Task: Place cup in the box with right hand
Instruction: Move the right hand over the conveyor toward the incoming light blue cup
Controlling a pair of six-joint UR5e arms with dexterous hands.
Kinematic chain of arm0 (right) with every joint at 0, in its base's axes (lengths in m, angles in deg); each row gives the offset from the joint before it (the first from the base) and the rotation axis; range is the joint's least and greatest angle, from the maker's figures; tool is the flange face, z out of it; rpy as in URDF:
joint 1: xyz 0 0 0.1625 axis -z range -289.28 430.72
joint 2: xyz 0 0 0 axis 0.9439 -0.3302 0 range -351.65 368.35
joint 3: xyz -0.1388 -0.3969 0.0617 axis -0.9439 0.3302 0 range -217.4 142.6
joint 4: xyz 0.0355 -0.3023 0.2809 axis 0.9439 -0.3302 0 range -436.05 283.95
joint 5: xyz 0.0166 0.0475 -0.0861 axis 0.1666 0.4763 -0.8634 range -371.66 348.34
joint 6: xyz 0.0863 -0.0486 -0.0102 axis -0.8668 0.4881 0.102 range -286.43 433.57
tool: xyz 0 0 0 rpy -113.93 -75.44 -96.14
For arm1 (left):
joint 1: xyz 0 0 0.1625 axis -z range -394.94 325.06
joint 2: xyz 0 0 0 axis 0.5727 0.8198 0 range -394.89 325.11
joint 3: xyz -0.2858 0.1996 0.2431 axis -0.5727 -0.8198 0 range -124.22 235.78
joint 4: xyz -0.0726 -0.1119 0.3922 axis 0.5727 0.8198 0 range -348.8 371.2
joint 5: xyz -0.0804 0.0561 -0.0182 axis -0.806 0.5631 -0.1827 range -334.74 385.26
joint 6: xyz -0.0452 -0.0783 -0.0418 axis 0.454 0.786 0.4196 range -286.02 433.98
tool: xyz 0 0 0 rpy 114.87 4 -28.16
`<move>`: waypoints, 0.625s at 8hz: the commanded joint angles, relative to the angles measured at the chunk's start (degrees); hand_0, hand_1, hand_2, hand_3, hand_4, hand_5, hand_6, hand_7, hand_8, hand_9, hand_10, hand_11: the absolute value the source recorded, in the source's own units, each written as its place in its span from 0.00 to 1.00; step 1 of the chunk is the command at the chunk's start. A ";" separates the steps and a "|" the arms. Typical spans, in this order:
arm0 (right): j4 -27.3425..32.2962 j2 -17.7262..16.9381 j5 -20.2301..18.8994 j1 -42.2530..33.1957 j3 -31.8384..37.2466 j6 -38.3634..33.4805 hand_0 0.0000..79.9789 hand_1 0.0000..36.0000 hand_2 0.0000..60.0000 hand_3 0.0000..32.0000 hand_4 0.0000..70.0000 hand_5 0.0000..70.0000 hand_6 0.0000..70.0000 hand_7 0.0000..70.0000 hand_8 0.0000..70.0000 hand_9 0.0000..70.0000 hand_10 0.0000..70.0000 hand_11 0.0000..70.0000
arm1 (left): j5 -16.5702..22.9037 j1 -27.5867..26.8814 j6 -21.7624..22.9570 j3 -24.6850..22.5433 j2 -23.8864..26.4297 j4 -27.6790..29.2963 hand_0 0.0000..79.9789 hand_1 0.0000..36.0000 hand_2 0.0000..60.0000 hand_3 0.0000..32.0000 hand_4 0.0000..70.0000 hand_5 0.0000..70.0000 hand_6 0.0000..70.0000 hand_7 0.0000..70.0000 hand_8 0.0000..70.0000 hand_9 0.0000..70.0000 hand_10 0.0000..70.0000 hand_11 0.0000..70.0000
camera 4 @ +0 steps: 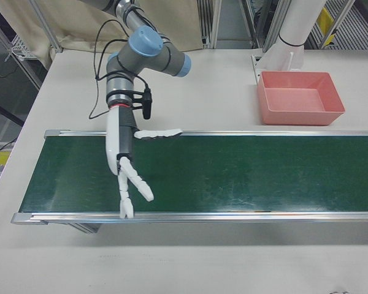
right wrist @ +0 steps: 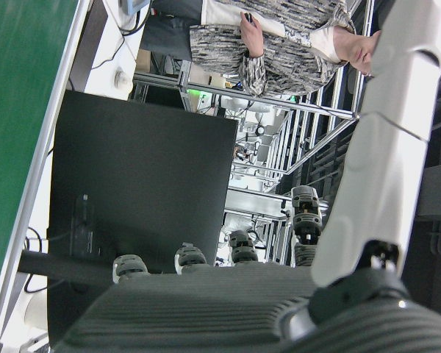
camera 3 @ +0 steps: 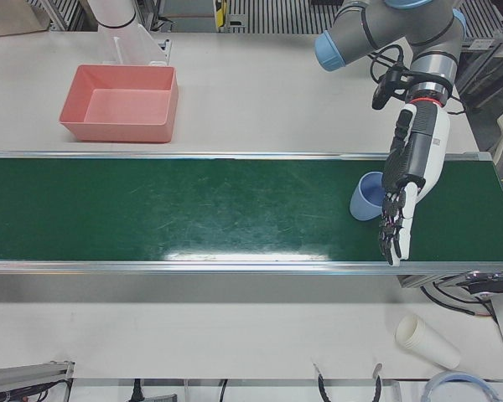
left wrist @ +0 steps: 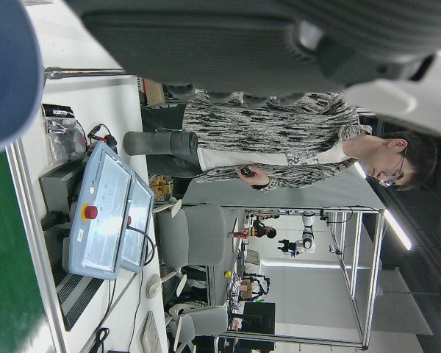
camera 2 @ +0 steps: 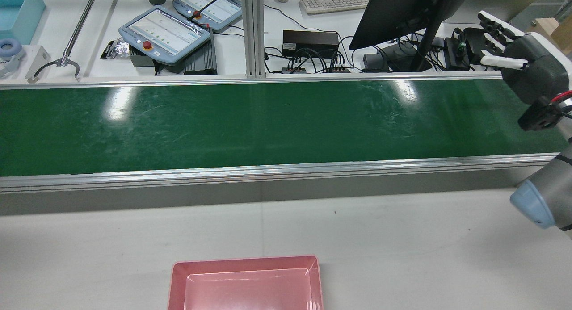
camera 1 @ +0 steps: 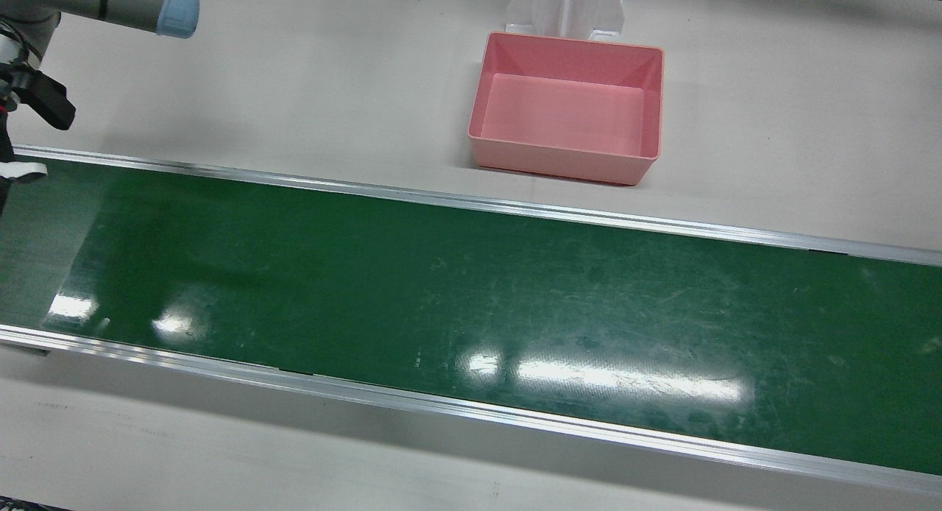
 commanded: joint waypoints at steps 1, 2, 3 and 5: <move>-8.31 4.25 12.68 13.22 -9.05 0.53 0.67 0.51 0.00 0.37 0.00 0.08 0.03 0.17 0.00 0.02 0.01 0.05 | 0.00 0.00 0.08 0.13 0.00 -0.03 0.00 0.00 0.00 0.00 0.00 0.00 0.00 0.00 0.00 0.00 0.00 0.00; -10.80 5.30 15.03 16.17 -12.17 2.62 0.67 0.52 0.00 0.22 0.00 0.08 0.04 0.17 0.00 0.02 0.01 0.04 | 0.00 0.00 0.08 0.04 0.00 -0.03 0.00 0.00 0.00 0.00 0.00 0.00 0.00 0.00 0.00 0.00 0.00 0.00; -10.47 5.66 15.75 17.50 -12.29 5.25 0.66 0.51 0.00 0.26 0.00 0.08 0.03 0.15 0.00 0.01 0.01 0.04 | 0.00 0.00 -0.01 0.04 0.00 0.06 0.00 0.00 0.00 0.00 0.00 0.00 0.00 0.00 0.00 0.00 0.00 0.00; -9.95 5.57 16.19 18.22 -11.76 9.56 0.60 0.35 0.00 0.66 0.00 0.06 0.00 0.10 0.01 0.01 0.01 0.04 | 0.09 0.00 0.08 -0.13 0.00 -0.03 0.00 0.00 0.00 0.00 0.00 0.00 0.00 0.00 0.00 0.00 0.00 0.00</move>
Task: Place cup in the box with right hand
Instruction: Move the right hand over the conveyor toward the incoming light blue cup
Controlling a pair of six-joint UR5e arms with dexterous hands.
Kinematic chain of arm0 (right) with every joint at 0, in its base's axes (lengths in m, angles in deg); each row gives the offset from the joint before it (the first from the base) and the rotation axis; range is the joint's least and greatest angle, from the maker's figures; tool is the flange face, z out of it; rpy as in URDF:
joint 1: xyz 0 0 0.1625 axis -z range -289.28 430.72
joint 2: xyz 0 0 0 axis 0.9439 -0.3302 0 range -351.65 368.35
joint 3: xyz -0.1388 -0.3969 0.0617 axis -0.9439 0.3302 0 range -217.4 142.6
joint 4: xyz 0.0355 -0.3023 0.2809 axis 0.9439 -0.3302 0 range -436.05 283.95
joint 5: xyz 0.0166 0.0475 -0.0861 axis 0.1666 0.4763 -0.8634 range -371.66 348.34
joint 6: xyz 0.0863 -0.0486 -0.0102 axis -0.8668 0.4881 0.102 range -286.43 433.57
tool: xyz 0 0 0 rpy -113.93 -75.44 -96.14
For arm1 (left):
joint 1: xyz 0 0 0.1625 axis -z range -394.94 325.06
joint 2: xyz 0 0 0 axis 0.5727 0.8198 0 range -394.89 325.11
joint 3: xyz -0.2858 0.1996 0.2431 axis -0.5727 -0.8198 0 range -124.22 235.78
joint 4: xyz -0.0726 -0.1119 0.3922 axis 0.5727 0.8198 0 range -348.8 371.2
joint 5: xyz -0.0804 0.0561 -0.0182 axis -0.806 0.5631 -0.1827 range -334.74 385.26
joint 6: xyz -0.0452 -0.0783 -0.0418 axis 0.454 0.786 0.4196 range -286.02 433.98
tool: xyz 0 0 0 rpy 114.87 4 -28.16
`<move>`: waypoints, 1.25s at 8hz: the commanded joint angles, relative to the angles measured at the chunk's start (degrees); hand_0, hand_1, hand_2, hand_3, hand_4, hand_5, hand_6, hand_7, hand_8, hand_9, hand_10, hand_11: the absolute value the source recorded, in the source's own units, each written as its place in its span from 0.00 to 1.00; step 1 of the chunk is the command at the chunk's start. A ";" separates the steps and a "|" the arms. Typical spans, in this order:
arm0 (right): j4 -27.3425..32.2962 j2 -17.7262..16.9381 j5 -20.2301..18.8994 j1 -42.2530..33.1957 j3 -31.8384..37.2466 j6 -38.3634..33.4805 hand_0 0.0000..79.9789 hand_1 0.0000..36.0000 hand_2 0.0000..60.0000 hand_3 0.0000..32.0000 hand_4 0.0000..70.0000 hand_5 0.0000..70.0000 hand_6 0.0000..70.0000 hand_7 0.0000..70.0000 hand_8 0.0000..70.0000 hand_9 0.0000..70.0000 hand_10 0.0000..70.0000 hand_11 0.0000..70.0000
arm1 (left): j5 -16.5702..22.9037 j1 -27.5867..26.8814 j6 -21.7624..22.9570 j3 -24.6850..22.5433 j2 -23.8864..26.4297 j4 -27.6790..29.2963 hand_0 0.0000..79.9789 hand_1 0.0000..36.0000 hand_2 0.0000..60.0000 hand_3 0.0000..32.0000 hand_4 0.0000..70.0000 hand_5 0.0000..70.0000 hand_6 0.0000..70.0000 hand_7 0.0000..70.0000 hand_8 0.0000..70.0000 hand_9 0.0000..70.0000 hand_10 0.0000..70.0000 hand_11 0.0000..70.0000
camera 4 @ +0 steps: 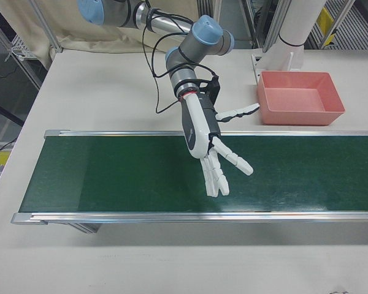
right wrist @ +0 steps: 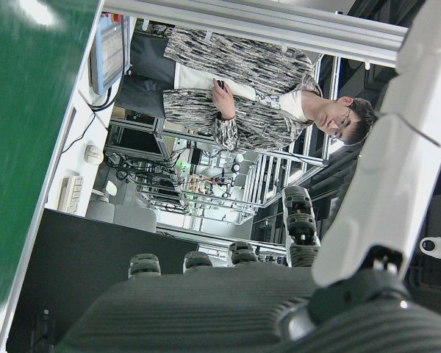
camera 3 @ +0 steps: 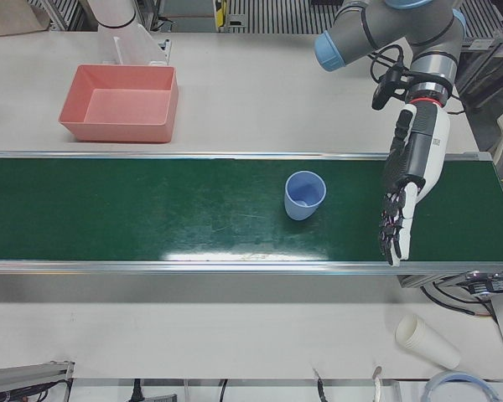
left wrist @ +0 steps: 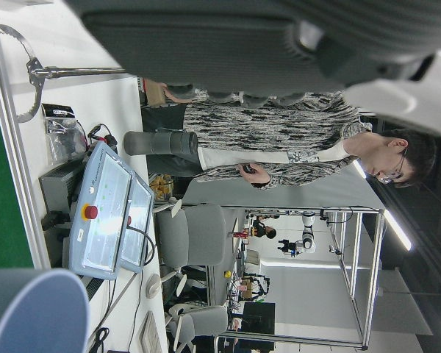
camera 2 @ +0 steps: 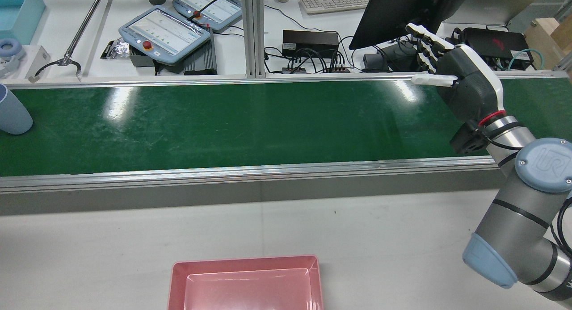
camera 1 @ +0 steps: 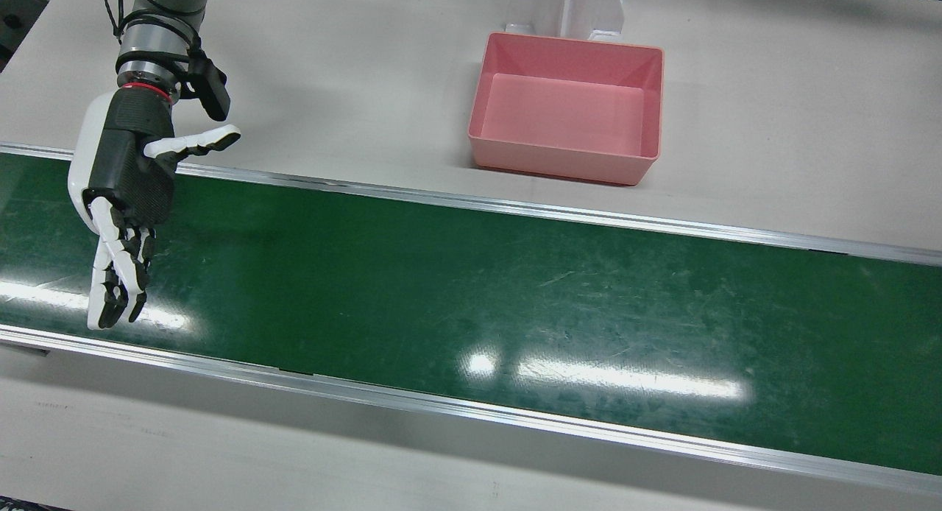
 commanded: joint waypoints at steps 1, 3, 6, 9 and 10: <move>2.23 0.16 1.78 1.44 1.28 5.37 0.58 0.30 0.00 0.58 0.00 0.06 0.01 0.09 0.01 0.02 0.02 0.06 | 0.09 0.00 -0.05 -0.15 0.00 -0.03 0.00 0.00 0.00 0.00 0.00 0.00 0.00 0.00 0.00 0.00 0.00 0.00; 4.80 0.25 1.79 1.44 4.19 5.56 0.58 0.28 0.00 0.18 0.00 0.05 0.03 0.12 0.01 0.02 0.03 0.06 | 0.00 0.00 0.03 -0.06 0.00 -0.03 0.00 0.00 0.00 0.00 0.00 0.00 0.00 0.00 0.00 0.00 0.00 0.00; 6.89 -2.37 1.70 1.96 4.63 5.29 0.55 0.23 0.00 0.00 0.00 0.05 0.04 0.11 0.02 0.02 0.02 0.05 | 0.00 0.00 0.04 -0.06 0.00 -0.03 0.00 0.00 0.00 0.00 0.00 0.00 0.00 0.00 0.00 0.00 0.00 0.00; 15.61 -3.62 1.44 1.36 9.55 4.68 0.54 0.23 0.00 0.00 0.00 0.05 0.04 0.09 0.01 0.02 0.03 0.05 | 0.00 0.00 0.04 -0.06 0.00 -0.03 0.00 0.00 0.00 0.00 0.00 0.00 0.00 0.00 0.00 0.00 0.00 0.00; 15.53 -3.53 1.35 1.01 9.12 4.68 0.55 0.24 0.00 0.01 0.00 0.05 0.03 0.10 0.02 0.02 0.02 0.05 | 0.00 0.00 -0.05 -0.06 0.00 -0.03 0.00 0.00 0.00 0.00 0.00 0.00 0.00 0.00 0.00 0.00 0.00 0.00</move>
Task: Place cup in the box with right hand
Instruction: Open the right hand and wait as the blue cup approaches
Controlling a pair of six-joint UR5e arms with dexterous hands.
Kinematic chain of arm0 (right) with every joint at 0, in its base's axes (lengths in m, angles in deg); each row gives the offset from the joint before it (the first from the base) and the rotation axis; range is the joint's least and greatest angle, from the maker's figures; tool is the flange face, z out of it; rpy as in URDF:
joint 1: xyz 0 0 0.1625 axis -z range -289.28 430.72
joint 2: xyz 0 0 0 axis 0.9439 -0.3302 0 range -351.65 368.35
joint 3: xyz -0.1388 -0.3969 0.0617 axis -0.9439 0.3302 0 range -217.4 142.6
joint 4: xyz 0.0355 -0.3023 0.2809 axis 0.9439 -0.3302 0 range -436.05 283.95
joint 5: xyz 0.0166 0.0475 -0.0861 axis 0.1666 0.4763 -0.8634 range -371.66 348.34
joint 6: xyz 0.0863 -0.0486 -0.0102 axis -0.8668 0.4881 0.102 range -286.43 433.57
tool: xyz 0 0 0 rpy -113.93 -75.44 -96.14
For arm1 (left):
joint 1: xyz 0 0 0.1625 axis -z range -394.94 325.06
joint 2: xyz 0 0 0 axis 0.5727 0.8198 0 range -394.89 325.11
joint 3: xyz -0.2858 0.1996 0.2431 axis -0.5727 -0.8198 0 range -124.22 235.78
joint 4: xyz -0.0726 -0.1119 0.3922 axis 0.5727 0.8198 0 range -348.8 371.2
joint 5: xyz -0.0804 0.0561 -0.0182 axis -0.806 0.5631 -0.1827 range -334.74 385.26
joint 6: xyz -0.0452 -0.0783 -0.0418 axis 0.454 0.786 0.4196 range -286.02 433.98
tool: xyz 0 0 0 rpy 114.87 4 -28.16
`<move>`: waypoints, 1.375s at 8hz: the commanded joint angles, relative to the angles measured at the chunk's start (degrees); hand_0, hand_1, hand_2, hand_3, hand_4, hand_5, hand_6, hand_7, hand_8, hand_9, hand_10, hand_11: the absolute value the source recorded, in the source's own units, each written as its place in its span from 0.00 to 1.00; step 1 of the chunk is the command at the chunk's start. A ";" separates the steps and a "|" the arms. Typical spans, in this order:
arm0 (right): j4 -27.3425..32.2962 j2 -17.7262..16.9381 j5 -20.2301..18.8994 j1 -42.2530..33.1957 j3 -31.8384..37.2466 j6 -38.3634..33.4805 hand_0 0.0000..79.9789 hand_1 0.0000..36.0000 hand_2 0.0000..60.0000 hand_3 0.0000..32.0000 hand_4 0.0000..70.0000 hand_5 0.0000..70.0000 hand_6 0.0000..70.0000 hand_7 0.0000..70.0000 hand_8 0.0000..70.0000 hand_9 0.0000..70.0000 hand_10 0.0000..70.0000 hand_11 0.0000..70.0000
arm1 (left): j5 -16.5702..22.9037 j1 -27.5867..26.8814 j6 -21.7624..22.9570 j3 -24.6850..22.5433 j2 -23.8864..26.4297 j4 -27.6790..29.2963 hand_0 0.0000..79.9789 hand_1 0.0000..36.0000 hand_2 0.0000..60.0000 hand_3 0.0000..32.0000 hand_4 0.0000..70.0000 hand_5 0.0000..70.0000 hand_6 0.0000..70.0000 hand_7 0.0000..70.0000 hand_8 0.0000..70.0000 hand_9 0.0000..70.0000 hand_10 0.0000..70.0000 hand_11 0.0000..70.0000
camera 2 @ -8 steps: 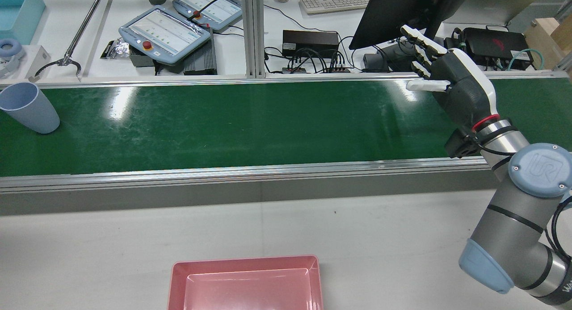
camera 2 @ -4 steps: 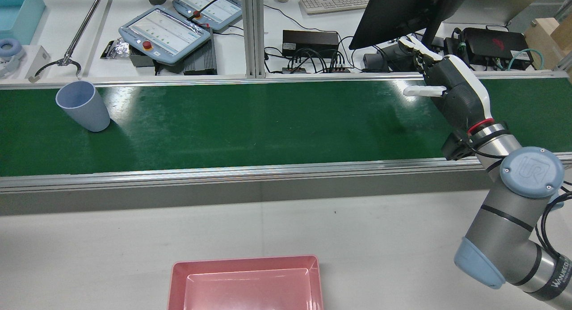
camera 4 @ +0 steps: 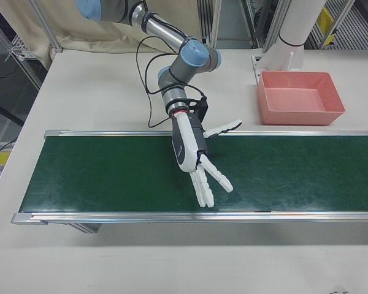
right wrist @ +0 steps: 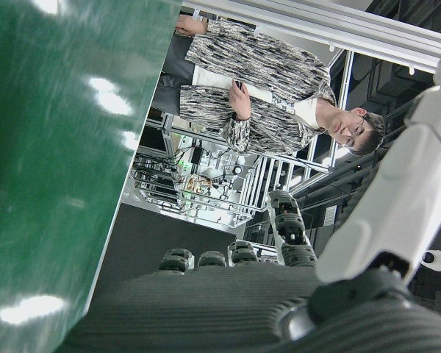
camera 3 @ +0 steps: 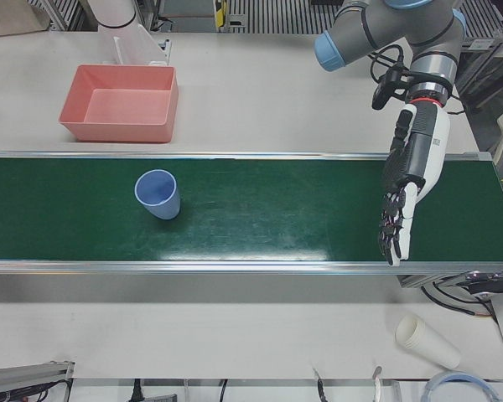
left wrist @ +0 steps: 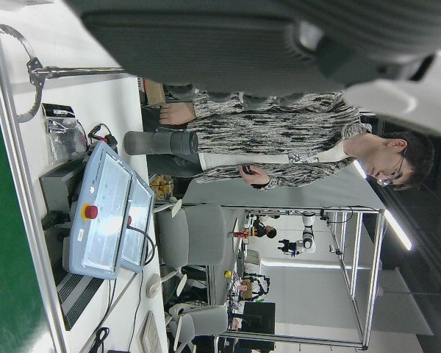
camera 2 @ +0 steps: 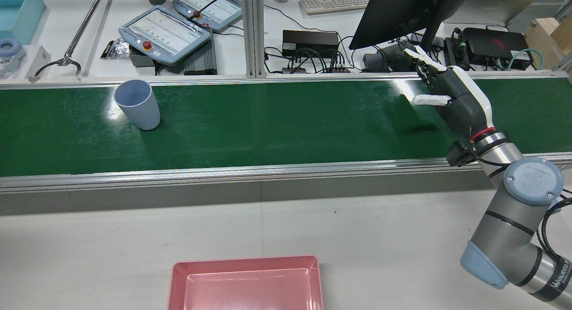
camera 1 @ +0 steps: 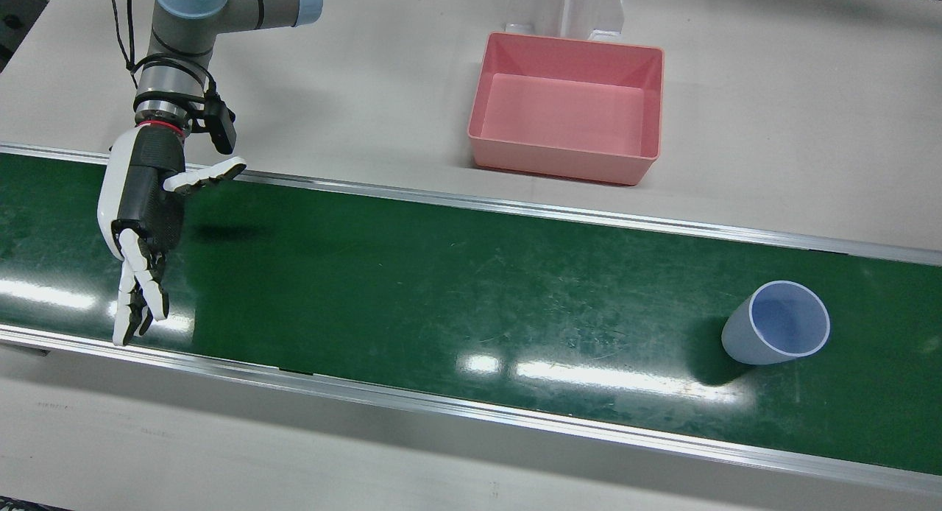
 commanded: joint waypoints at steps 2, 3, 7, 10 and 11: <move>1.89 -0.24 -0.28 -1.04 0.26 -0.24 0.57 0.27 0.00 0.15 0.00 0.05 0.02 0.10 0.02 0.01 0.01 0.04 | -0.03 0.00 -0.07 -0.03 0.00 0.00 0.00 0.00 0.00 0.00 0.00 0.00 0.00 0.00 0.00 0.00 0.00 0.00; 1.81 -0.24 -0.37 -1.04 0.18 -0.24 0.57 0.27 0.00 0.21 0.00 0.05 0.02 0.10 0.02 0.01 0.01 0.03 | -0.03 0.00 0.02 -0.03 0.00 0.09 0.00 0.00 0.00 0.00 0.00 0.00 0.00 0.00 0.00 0.00 0.00 0.00; 1.89 -1.47 -0.37 0.09 1.14 0.46 0.56 0.25 0.00 0.26 0.00 0.05 0.02 0.10 0.02 0.02 0.01 0.04 | -0.03 0.00 0.02 -0.03 0.00 0.00 0.00 0.00 0.00 0.00 0.00 0.00 0.00 0.00 0.00 0.00 0.00 0.00; 1.89 -1.56 -0.37 0.89 1.58 0.55 0.54 0.24 0.00 0.09 0.00 0.05 0.02 0.09 0.02 0.02 0.02 0.04 | -0.03 0.00 -0.07 -0.03 0.00 0.00 0.00 0.00 0.00 0.00 0.00 0.00 0.00 0.00 0.00 0.00 0.00 0.00; 1.89 -1.56 -0.37 0.98 1.58 0.64 0.55 0.24 0.00 0.11 0.00 0.05 0.02 0.09 0.02 0.02 0.02 0.04 | -0.03 0.00 -0.07 -0.03 0.00 0.00 0.00 0.00 0.00 0.00 0.00 0.00 0.00 0.00 0.00 0.00 0.00 0.00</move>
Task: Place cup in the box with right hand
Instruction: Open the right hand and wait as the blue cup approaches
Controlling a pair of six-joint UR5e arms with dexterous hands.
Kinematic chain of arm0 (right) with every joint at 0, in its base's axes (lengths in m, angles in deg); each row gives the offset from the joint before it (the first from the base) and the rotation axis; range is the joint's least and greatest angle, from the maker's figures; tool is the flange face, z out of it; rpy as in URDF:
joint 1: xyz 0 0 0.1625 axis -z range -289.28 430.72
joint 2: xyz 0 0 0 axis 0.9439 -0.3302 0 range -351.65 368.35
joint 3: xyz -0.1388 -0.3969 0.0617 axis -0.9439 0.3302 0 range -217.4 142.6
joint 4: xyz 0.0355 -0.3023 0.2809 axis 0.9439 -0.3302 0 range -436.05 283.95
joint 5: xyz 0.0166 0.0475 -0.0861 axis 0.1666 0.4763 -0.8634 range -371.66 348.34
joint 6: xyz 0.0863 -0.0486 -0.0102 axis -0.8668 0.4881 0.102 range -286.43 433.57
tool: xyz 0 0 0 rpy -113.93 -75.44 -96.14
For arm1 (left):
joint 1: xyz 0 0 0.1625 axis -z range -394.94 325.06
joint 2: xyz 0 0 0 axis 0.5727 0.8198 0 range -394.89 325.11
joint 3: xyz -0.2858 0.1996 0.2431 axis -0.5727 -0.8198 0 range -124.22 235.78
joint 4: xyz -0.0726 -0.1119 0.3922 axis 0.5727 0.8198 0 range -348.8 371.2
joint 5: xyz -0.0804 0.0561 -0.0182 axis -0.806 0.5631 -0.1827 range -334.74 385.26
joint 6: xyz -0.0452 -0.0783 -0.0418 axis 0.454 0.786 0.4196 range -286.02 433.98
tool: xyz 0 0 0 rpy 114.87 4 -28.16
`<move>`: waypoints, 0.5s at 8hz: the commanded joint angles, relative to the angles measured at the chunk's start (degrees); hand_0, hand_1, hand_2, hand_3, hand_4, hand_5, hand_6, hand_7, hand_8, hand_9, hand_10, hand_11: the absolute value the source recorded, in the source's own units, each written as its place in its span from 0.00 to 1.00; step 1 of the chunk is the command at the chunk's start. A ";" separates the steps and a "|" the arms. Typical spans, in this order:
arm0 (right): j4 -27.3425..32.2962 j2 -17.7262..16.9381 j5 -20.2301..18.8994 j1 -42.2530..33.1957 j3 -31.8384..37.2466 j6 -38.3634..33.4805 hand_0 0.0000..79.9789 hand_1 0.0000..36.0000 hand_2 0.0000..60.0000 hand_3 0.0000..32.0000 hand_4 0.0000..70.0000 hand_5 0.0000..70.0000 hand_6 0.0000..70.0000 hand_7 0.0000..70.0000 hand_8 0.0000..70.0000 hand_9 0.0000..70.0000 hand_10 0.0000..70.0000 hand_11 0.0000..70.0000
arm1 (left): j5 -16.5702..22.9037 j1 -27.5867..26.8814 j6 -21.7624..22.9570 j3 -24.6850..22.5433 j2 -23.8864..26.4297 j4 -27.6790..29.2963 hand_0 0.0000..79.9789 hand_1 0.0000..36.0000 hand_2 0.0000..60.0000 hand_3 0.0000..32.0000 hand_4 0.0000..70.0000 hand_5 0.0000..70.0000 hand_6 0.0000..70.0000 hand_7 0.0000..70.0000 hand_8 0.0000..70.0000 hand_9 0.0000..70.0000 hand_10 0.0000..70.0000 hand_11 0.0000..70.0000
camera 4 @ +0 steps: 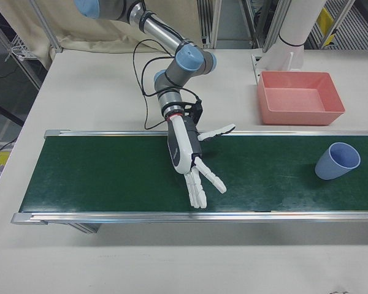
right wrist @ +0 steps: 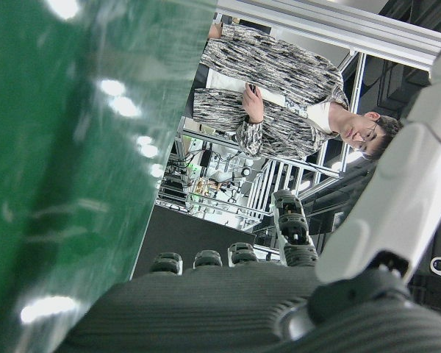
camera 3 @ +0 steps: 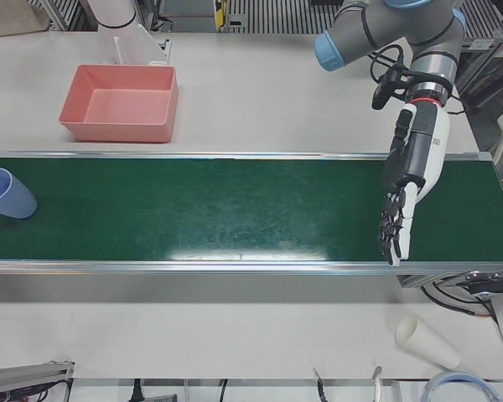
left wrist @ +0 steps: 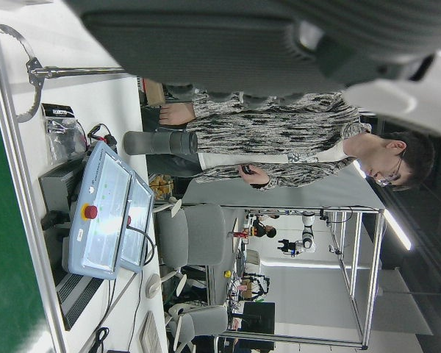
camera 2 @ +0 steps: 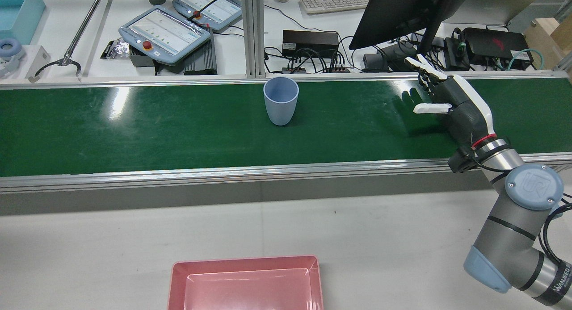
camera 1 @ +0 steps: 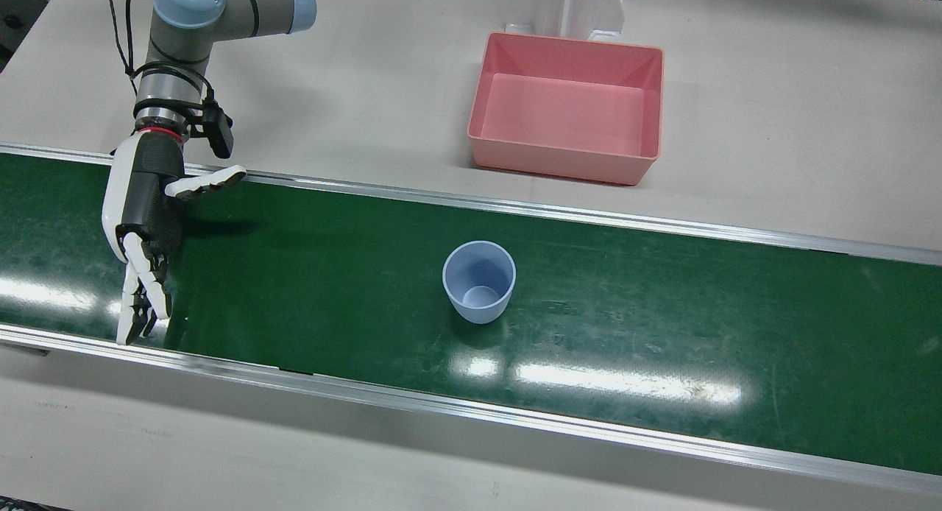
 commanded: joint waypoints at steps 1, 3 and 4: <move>-0.02 -0.05 0.00 0.48 0.28 0.11 0.54 0.24 0.00 0.09 0.00 0.05 0.03 0.09 0.02 0.02 0.02 0.04 | 0.00 0.00 0.05 0.00 0.00 0.00 0.00 0.00 0.00 0.00 0.00 0.00 0.00 0.00 0.00 0.00 0.00 0.00; -0.02 0.04 0.00 0.31 0.28 0.03 0.54 0.23 0.00 0.06 0.00 0.05 0.03 0.10 0.02 0.02 0.01 0.04 | 0.00 0.00 0.05 0.00 0.00 0.00 0.00 0.00 0.00 0.00 0.00 0.00 0.00 0.00 0.00 0.00 0.00 0.00; -0.02 0.04 0.00 0.31 0.28 0.02 0.54 0.24 0.00 0.08 0.00 0.05 0.03 0.10 0.02 0.02 0.02 0.04 | 0.00 0.00 -0.04 0.00 0.00 0.00 0.00 0.00 0.00 0.00 0.00 0.00 0.00 0.00 0.00 0.00 0.00 0.00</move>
